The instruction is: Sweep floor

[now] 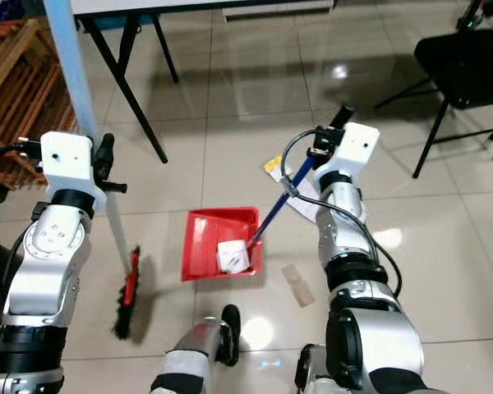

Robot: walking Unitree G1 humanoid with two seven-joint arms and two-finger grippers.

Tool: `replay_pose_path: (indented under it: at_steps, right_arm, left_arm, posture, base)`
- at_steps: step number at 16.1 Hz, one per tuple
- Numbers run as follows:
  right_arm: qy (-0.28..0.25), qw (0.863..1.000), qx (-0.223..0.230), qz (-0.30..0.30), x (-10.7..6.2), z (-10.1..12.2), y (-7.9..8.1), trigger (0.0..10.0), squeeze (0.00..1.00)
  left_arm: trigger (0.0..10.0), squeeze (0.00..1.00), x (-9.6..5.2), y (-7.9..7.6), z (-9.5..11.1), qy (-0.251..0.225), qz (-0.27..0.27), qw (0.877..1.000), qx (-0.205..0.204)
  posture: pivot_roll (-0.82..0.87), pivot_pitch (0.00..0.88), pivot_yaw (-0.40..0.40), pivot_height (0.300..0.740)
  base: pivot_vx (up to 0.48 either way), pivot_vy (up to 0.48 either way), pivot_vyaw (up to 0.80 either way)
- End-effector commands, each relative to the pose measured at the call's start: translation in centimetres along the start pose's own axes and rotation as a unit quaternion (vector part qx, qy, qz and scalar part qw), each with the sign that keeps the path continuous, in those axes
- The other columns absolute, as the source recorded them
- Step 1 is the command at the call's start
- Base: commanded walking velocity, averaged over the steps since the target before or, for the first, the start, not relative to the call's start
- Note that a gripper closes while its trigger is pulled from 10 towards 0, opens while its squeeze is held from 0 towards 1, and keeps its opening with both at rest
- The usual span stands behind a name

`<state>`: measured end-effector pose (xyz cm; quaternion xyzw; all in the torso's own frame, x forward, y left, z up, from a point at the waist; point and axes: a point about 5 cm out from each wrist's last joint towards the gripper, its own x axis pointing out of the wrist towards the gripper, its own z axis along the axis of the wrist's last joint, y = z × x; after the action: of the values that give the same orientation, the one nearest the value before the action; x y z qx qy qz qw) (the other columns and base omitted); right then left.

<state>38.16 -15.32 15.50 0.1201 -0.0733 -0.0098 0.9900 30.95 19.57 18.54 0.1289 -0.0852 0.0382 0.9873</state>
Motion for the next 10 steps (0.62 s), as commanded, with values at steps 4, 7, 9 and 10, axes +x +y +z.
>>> replay_pose_path:
  at_steps: [4,7,9,10]
  right_arm:
    - [-0.008,1.0,0.0,0.005,0.21,0.52,0.29,10.0,0.0]
    - [-0.002,1.0,0.002,0.006,0.13,0.28,0.34,10.0,0.0]
    - [0.0,1.0,0.001,0.006,0.1,0.19,0.34,10.0,0.0]
    - [0.002,1.0,0.001,0.007,0.09,0.13,0.35,10.0,0.0]
  left_arm:
    - [10.0,0.0,-0.2,0.02,0.82,-0.018,0.0,1.0,-0.001]
    - [10.0,0.0,-0.3,-0.11,0.75,-0.016,-0.001,1.0,-0.007]
    - [10.0,0.0,-0.32,-0.2,0.71,-0.015,-0.002,1.0,-0.007]
    - [10.0,0.0,-0.34,-0.26,0.69,-0.014,-0.002,1.0,-0.006]
  posture:
    - [0.06,0.199,0.079,0.74]
    - [0.06,0.189,0.079,0.74]
    - [0.06,0.188,0.076,0.74]
    - [0.06,0.189,0.076,0.74]
  base:
    - [0.0,0.0,0.0]
    - [0.0,0.251,0.0]
    - [0.0,0.382,0.0]
    - [0.0,0.375,0.0]
